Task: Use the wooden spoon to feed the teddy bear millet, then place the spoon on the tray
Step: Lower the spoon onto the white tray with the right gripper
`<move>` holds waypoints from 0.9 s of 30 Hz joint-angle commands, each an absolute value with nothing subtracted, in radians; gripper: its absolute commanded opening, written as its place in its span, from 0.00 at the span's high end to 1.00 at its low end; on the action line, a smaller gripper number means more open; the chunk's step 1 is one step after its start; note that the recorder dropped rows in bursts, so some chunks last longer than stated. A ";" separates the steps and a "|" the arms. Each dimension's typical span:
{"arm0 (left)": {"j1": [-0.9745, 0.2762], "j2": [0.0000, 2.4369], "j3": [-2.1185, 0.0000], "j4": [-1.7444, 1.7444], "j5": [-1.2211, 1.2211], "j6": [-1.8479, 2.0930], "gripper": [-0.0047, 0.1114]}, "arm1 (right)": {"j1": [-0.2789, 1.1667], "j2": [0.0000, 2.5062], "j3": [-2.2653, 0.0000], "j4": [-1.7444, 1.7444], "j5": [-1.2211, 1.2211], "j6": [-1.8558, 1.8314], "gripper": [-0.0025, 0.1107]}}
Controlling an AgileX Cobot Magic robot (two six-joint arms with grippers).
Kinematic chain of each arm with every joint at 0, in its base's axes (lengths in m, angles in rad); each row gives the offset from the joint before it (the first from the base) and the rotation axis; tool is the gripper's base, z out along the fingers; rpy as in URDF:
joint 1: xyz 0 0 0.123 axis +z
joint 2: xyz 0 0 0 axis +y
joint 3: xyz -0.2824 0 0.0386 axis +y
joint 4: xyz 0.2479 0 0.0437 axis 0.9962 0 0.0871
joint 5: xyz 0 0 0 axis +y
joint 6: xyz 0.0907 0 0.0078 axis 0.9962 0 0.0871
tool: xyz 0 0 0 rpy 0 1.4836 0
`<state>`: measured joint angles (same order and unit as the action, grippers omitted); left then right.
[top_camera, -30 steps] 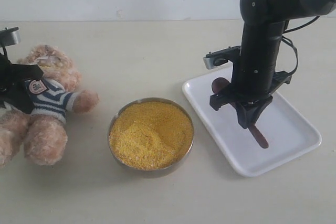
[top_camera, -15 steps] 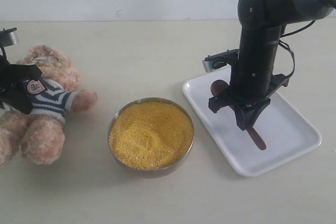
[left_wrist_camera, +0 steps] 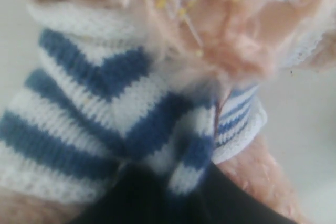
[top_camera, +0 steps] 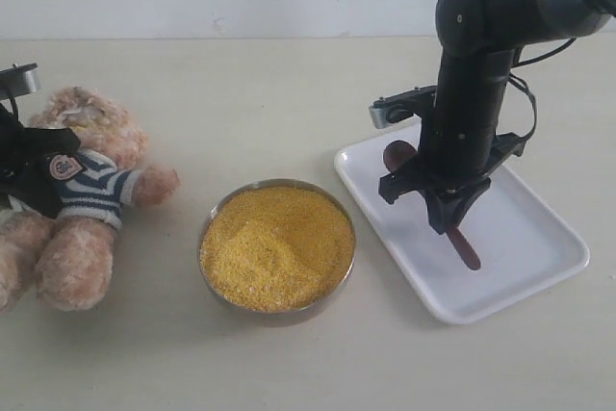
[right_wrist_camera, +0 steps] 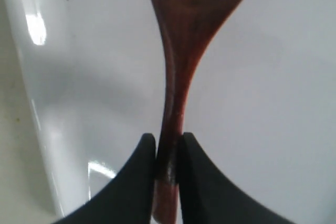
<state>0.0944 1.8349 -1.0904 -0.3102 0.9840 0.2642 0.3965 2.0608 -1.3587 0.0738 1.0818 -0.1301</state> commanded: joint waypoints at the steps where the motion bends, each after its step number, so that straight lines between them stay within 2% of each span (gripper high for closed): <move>1: 0.094 1.856 -1.087 -0.305 0.989 0.250 0.93 | 0.389 2.088 -1.358 0.064 1.072 -0.132 0.98; 16: 0.094 1.856 -1.087 -0.310 0.996 0.242 0.93 | 0.389 2.105 -1.358 0.066 1.063 -0.132 0.97; 23: 0.094 1.856 -1.087 -0.321 1.000 0.244 0.93 | 0.389 2.103 -1.360 0.068 1.061 -0.132 0.75; 27: 0.094 1.856 -1.087 -0.335 1.000 0.259 0.90 | 0.389 2.103 -1.360 0.068 1.061 -0.128 0.72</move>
<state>0.0944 1.8395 -1.0924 -0.3140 0.9876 0.2536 0.3965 2.0953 -1.3605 0.0759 1.0754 -0.1278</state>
